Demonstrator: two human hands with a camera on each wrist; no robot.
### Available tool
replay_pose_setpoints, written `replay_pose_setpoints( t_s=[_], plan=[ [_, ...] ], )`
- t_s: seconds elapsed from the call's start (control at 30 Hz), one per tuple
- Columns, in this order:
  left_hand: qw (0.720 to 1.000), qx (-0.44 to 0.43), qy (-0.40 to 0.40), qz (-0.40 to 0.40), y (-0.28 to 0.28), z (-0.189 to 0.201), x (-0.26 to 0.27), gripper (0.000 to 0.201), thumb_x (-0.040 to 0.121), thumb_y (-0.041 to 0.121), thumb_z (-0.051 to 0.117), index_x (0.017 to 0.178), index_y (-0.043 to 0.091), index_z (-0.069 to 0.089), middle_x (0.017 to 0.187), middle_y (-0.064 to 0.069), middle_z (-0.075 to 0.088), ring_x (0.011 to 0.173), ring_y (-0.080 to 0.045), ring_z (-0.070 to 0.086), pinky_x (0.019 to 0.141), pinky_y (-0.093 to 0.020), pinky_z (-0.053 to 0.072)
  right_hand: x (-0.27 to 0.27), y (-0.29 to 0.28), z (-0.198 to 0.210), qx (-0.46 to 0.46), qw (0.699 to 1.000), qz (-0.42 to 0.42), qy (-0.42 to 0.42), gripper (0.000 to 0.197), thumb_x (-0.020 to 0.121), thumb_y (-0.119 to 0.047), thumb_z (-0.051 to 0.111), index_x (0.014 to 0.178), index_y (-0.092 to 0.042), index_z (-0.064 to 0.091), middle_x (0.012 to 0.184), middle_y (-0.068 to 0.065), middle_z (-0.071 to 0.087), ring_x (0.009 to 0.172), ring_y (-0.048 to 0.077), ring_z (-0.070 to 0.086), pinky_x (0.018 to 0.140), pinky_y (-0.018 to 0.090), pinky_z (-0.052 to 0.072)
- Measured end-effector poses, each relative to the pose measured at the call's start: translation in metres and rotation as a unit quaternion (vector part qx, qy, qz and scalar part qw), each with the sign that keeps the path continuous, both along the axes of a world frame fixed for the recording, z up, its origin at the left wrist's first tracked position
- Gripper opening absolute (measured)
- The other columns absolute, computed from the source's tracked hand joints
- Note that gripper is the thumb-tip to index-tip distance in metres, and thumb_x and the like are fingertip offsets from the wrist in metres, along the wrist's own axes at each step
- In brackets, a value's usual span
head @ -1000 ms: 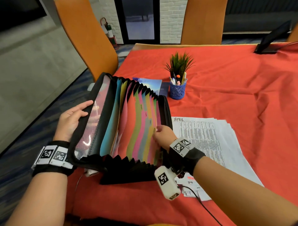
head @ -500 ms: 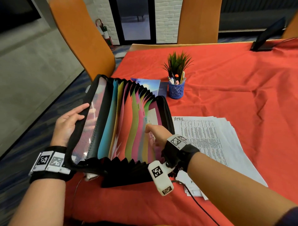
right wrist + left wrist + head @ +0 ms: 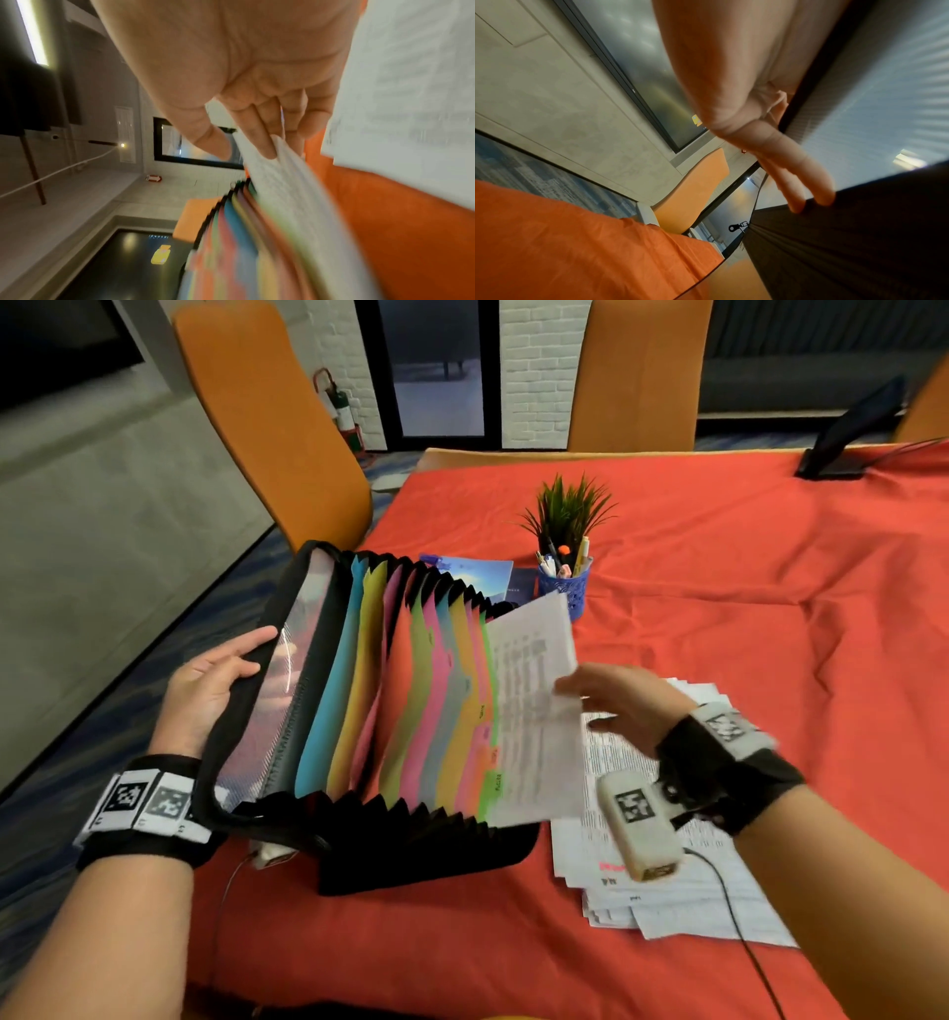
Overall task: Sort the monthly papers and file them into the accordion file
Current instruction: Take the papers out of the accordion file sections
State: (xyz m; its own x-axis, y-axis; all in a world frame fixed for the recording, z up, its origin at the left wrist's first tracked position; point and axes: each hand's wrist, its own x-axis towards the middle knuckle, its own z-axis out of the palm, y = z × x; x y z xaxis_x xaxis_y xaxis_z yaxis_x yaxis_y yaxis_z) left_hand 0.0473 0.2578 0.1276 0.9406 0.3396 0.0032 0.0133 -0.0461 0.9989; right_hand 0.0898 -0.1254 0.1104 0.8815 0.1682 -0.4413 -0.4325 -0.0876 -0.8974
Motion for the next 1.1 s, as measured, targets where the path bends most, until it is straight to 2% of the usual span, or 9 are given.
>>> replay_pose_setpoints(
  t_s=[0.17, 0.33, 0.43, 0.53, 0.7, 0.8, 0.9, 1.0, 1.1],
  plan=[
    [1.0, 0.019, 0.001, 0.01, 0.006, -0.002, -0.004, 0.044, 0.07, 0.02, 0.055, 0.111, 0.025, 0.07, 0.122, -0.011, 0.064, 0.119, -0.041, 0.053, 0.106, -0.058, 0.035, -0.003, -0.081, -0.026, -0.058, 0.996, -0.067, -0.025, 0.022, 0.082, 0.006, 0.055, 0.099, 0.002, 0.068, 0.099, 0.017, 0.068, 0.082, 0.023, 0.061, 0.071, 0.024, 0.053],
    [1.0, 0.029, -0.001, 0.009, -0.004, -0.001, -0.001, 0.04, 0.077, 0.011, 0.05, 0.108, 0.024, 0.071, 0.12, -0.011, 0.065, 0.116, -0.038, 0.055, 0.1, -0.053, 0.045, -0.014, -0.133, -0.093, -0.251, 0.961, -0.114, 0.014, 0.035, 0.077, 0.013, 0.053, 0.074, -0.015, 0.074, 0.099, 0.013, 0.069, 0.082, 0.024, 0.06, 0.079, 0.028, 0.05],
    [0.999, 0.052, 0.002, 0.013, -0.001, -0.003, 0.002, 0.039, 0.079, 0.01, 0.05, 0.106, 0.026, 0.072, 0.118, -0.005, 0.067, 0.118, -0.031, 0.057, 0.109, -0.05, 0.035, -0.015, -0.141, -0.111, -0.403, 0.914, -0.052, 0.02, 0.024, 0.083, 0.001, 0.056, 0.091, -0.014, 0.073, 0.109, 0.011, 0.066, 0.087, 0.022, 0.057, 0.077, 0.023, 0.041],
    [0.999, 0.051, 0.008, 0.013, 0.004, -0.004, 0.001, 0.041, 0.077, 0.011, 0.05, 0.109, 0.025, 0.071, 0.119, -0.01, 0.066, 0.117, -0.037, 0.055, 0.108, -0.055, 0.033, -0.01, -0.121, -0.099, -0.557, 0.827, 0.018, -0.078, 0.024, 0.083, -0.013, 0.06, 0.104, -0.02, 0.069, 0.127, 0.01, 0.054, 0.11, 0.029, 0.052, 0.094, 0.03, 0.04],
    [0.999, 0.038, 0.006, 0.01, 0.006, -0.007, 0.002, 0.041, 0.079, 0.01, 0.047, 0.108, 0.026, 0.071, 0.118, -0.012, 0.065, 0.117, -0.04, 0.055, 0.107, -0.057, 0.033, -0.011, -0.01, -0.029, -0.31, 0.888, 0.002, -0.34, 0.024, 0.081, -0.001, 0.059, 0.103, -0.006, 0.067, 0.102, 0.01, 0.061, 0.082, 0.019, 0.057, 0.079, 0.019, 0.04],
    [0.999, 0.031, -0.003, 0.014, 0.002, -0.009, 0.002, 0.04, 0.082, 0.006, 0.046, 0.106, 0.025, 0.072, 0.116, -0.013, 0.066, 0.116, -0.041, 0.055, 0.107, -0.057, 0.034, -0.011, 0.041, -0.014, -0.236, 0.937, 0.103, -0.236, 0.024, 0.083, -0.004, 0.058, 0.106, -0.001, 0.064, 0.099, 0.011, 0.067, 0.075, 0.02, 0.063, 0.079, 0.031, 0.052],
    [1.0, 0.017, -0.014, 0.019, 0.004, -0.013, 0.001, 0.041, 0.081, 0.005, 0.045, 0.103, 0.026, 0.073, 0.116, -0.014, 0.066, 0.117, -0.043, 0.053, 0.107, -0.056, 0.033, -0.009, 0.066, -0.021, -0.307, 0.927, 0.194, -0.093, 0.016, 0.083, -0.008, 0.057, 0.09, 0.005, 0.062, 0.09, 0.018, 0.066, 0.083, 0.03, 0.066, 0.078, 0.04, 0.055],
    [1.0, 0.01, -0.004, 0.014, 0.008, -0.015, 0.0, 0.042, 0.077, 0.009, 0.047, 0.107, 0.025, 0.072, 0.119, -0.013, 0.065, 0.118, -0.041, 0.054, 0.108, -0.058, 0.032, -0.01, 0.081, -0.021, -0.31, 0.929, 0.19, -0.065, 0.025, 0.086, -0.008, 0.052, 0.061, -0.006, 0.047, 0.066, 0.01, 0.053, 0.068, 0.026, 0.057, 0.064, 0.029, 0.048],
    [1.0, 0.001, 0.001, 0.017, 0.01, -0.015, 0.001, 0.042, 0.074, 0.012, 0.049, 0.106, 0.025, 0.072, 0.12, -0.013, 0.065, 0.118, -0.04, 0.054, 0.109, -0.057, 0.031, -0.017, 0.098, -0.013, -0.265, 0.936, 0.214, -0.084, 0.031, 0.088, -0.011, 0.051, 0.058, -0.012, 0.041, 0.062, 0.006, 0.043, 0.06, 0.02, 0.043, 0.058, 0.022, 0.036]
  ],
)
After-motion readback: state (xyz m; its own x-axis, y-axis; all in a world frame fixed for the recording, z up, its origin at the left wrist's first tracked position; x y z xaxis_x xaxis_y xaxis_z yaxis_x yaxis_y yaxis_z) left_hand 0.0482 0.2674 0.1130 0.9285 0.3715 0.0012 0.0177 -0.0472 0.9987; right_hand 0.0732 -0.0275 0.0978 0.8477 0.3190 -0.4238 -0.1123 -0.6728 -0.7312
